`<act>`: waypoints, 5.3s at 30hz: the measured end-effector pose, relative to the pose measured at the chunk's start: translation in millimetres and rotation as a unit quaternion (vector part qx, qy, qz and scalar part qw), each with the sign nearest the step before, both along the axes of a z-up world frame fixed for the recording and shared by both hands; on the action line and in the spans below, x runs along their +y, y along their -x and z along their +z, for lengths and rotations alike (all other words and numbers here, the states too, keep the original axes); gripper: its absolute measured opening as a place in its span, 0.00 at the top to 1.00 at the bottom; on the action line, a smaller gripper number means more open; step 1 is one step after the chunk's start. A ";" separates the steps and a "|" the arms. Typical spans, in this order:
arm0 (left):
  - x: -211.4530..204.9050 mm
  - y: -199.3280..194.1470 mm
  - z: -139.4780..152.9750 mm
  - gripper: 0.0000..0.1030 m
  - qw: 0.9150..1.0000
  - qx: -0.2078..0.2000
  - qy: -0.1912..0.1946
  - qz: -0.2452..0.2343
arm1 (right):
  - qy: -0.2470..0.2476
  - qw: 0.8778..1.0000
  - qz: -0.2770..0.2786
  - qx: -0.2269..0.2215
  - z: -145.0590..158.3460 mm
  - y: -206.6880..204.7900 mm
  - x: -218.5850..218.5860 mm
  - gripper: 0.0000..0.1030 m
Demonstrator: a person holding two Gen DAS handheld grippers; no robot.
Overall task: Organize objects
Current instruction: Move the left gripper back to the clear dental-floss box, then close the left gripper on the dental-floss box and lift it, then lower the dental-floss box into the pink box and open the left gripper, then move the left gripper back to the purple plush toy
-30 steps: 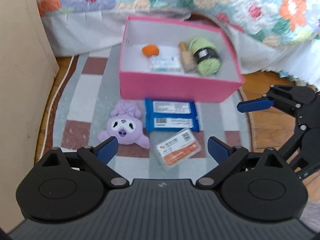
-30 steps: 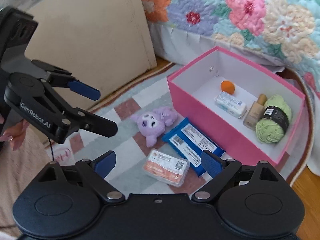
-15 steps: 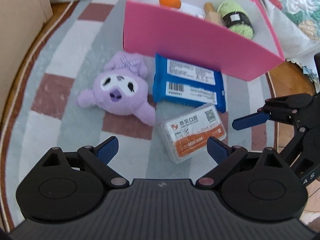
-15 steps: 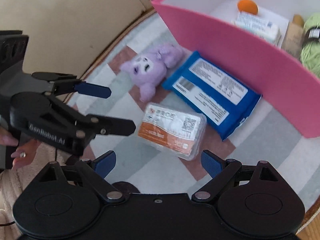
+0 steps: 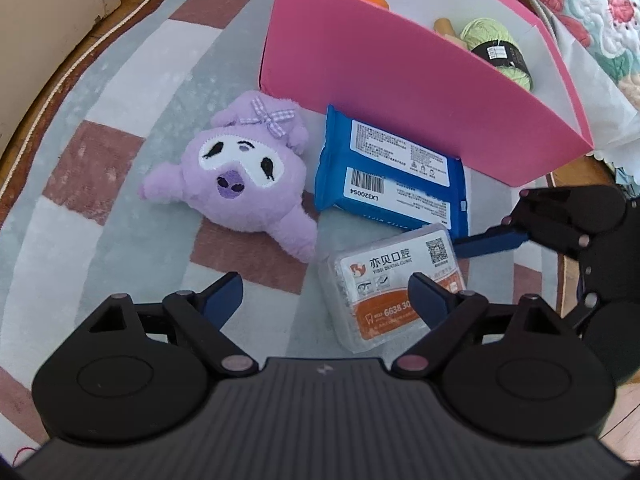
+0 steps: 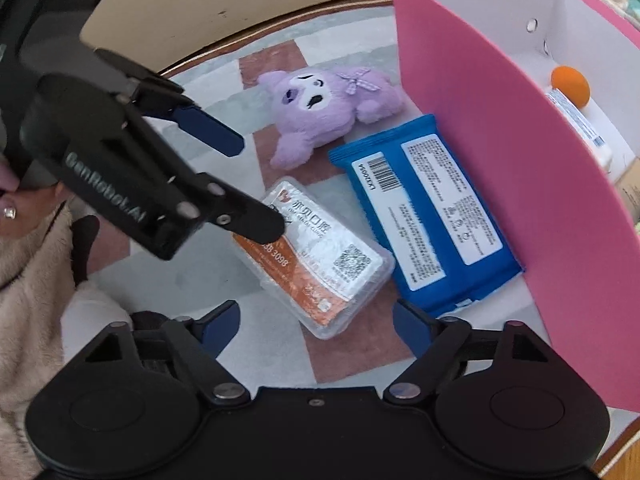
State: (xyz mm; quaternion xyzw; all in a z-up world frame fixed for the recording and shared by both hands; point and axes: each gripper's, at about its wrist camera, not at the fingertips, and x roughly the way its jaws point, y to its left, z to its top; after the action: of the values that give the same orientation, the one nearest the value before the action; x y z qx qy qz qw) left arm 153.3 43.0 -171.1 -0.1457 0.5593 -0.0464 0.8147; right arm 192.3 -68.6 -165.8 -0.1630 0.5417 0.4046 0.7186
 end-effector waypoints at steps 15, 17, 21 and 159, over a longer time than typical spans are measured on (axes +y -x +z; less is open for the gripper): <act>-16.5 1.7 -11.9 0.36 0.998 -0.009 0.063 -0.002 | -0.026 0.989 -0.101 -0.101 -16.8 30.0 3.2 0.23; -17.5 2.0 -11.5 0.36 0.998 -0.011 0.061 -0.002 | -0.033 0.986 -0.116 -0.118 -18.9 35.8 2.2 0.22; -13.4 -0.6 -14.0 0.31 0.997 -0.011 0.071 -0.002 | -0.054 0.979 -0.144 -0.134 -23.6 40.2 2.1 0.14; -26.2 -97.2 163.8 0.20 0.994 -0.057 -0.031 -0.085 | -0.030 0.935 -0.324 -0.144 162.3 -39.7 -62.5 0.20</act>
State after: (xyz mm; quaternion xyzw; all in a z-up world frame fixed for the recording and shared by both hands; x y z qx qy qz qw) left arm 250.5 16.8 -7.3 -0.0695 0.5233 -0.1058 0.8427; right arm 232.0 -131.1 -3.6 -0.0132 0.4433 0.1383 0.8855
